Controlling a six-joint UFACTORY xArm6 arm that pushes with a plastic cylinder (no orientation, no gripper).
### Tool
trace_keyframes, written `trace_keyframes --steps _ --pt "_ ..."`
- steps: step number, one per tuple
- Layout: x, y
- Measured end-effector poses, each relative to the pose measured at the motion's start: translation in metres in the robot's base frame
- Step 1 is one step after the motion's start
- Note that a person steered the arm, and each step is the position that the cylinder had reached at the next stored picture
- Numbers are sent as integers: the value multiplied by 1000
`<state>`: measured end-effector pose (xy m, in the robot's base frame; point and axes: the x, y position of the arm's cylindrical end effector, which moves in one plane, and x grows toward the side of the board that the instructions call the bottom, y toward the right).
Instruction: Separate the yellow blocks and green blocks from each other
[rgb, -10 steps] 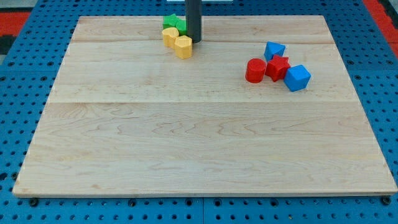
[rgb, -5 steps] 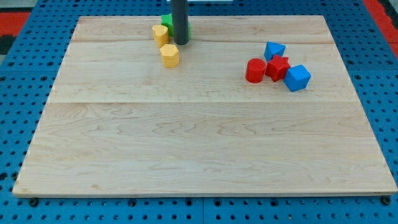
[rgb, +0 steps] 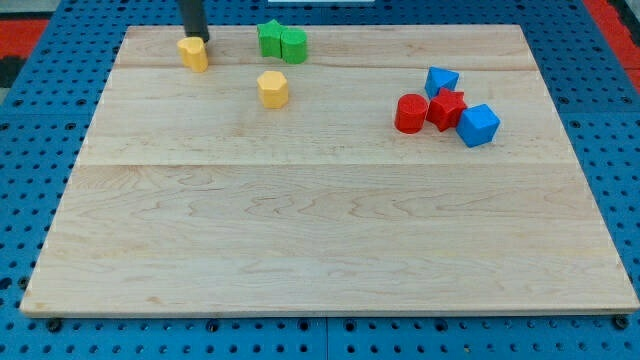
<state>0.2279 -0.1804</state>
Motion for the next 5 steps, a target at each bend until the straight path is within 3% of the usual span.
trace_keyframes --steps 1,2,3,4,5 --pt "13 7" --pt "-7 33" --pt "16 112" --pt "68 148" --pt "96 147"
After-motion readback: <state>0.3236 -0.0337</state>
